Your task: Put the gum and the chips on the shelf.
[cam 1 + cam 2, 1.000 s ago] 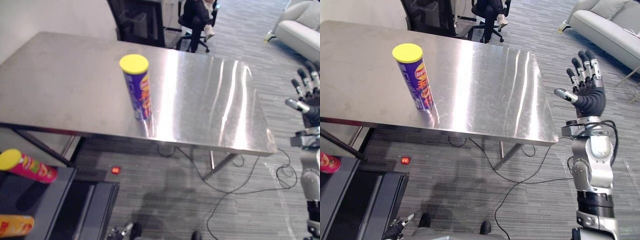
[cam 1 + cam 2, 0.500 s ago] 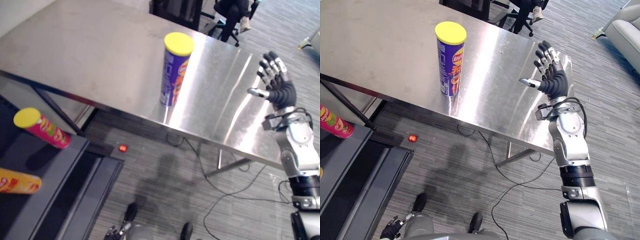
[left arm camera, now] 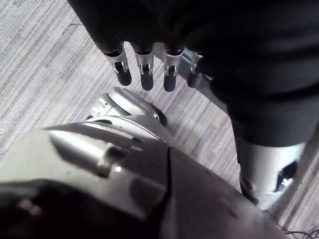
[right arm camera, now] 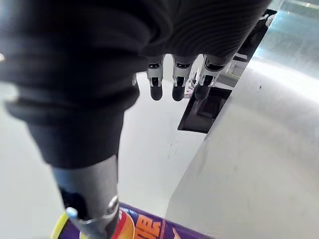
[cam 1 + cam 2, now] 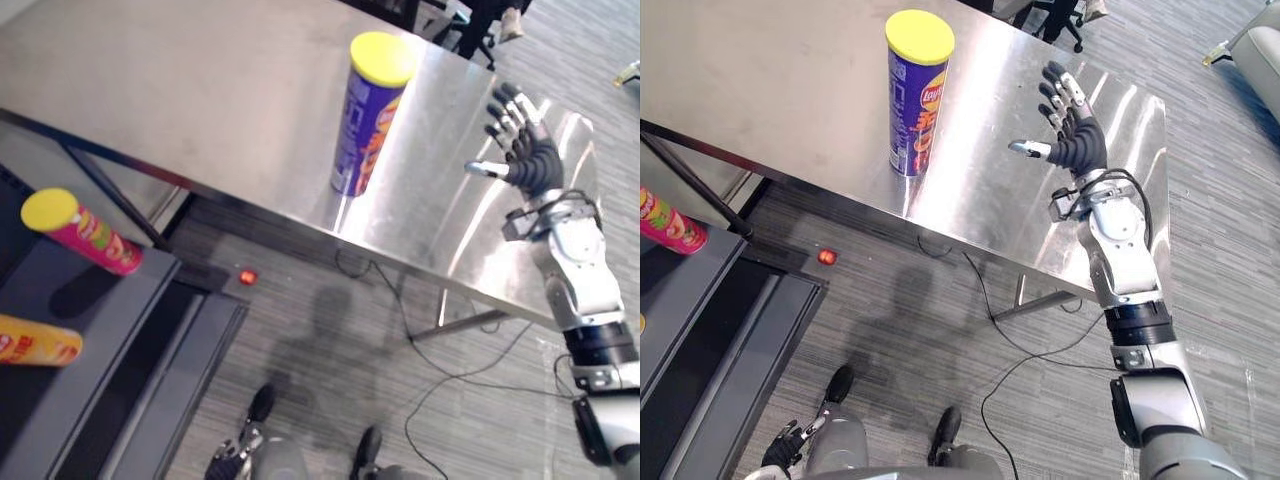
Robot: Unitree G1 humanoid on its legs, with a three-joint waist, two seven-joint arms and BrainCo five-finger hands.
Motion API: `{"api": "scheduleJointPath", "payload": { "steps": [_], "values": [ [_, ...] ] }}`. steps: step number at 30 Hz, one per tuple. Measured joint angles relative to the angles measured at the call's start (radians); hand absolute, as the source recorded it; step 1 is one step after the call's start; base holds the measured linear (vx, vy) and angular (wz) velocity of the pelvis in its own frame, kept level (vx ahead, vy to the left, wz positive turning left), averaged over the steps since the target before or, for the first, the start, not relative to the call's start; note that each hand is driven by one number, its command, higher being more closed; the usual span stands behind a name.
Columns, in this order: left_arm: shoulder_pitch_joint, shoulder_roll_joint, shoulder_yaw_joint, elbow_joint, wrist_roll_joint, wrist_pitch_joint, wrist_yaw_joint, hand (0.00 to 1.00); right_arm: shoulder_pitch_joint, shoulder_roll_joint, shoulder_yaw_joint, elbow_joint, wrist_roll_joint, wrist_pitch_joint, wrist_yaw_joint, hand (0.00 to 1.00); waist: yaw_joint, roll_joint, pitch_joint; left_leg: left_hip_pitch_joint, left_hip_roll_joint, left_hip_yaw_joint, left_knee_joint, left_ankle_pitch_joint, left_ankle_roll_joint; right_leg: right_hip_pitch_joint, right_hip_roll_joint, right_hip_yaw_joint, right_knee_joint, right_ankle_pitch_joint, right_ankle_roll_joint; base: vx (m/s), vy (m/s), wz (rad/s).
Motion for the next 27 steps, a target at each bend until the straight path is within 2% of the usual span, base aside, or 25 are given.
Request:
{"api": "scheduleJointPath", "payload": {
  "steps": [3,4,14,22,27],
  "values": [
    [-0.004,0.0,0.0,-0.005,-0.003,0.0,0.001,0.0,-0.05,0.0,0.034,0.038,-0.001,0.004,0.0,0.0,0.007,-0.004,0.009,-0.005,0.0,-0.003,0.0,0.003,0.0,-0.001,0.001,0.0,-0.007,0.003,0.0,0.01,0.001,0.02],
    [-0.018,-0.001,-0.004,-0.006,-0.007,0.0,0.001,0.0,-0.08,-0.001,0.036,0.044,-0.001,0.014,-0.002,0.0,0.02,-0.002,0.022,-0.006,0.0,-0.004,0.0,0.005,0.0,-0.001,0.002,0.001,-0.008,0.007,0.0,0.0,0.0,0.0],
    [-0.039,-0.002,-0.008,-0.009,-0.018,0.001,0.009,0.0,-0.215,-0.002,0.12,0.082,-0.001,0.018,-0.003,0.0,0.045,-0.005,0.048,-0.031,0.002,-0.02,-0.001,0.017,-0.002,-0.017,0.006,-0.001,-0.012,0.024,-0.001,0.0,0.002,0.02],
    [-0.041,-0.001,-0.007,-0.015,-0.02,0.0,0.03,0.0,-0.318,-0.002,0.151,0.118,0.001,0.018,-0.003,0.0,0.05,-0.017,0.066,-0.042,0.003,-0.028,-0.03,0.044,-0.003,-0.033,0.006,-0.001,-0.016,0.026,0.003,0.0,0.001,0.02],
    [-0.044,-0.003,-0.008,-0.016,-0.058,0.0,0.036,0.0,-0.347,-0.002,0.188,0.158,0.004,0.019,-0.004,0.0,0.053,-0.022,0.083,-0.044,0.007,-0.029,-0.034,0.05,-0.007,-0.033,0.01,0.001,-0.025,0.031,0.004,0.0,0.0,0.0]
  ]
}}
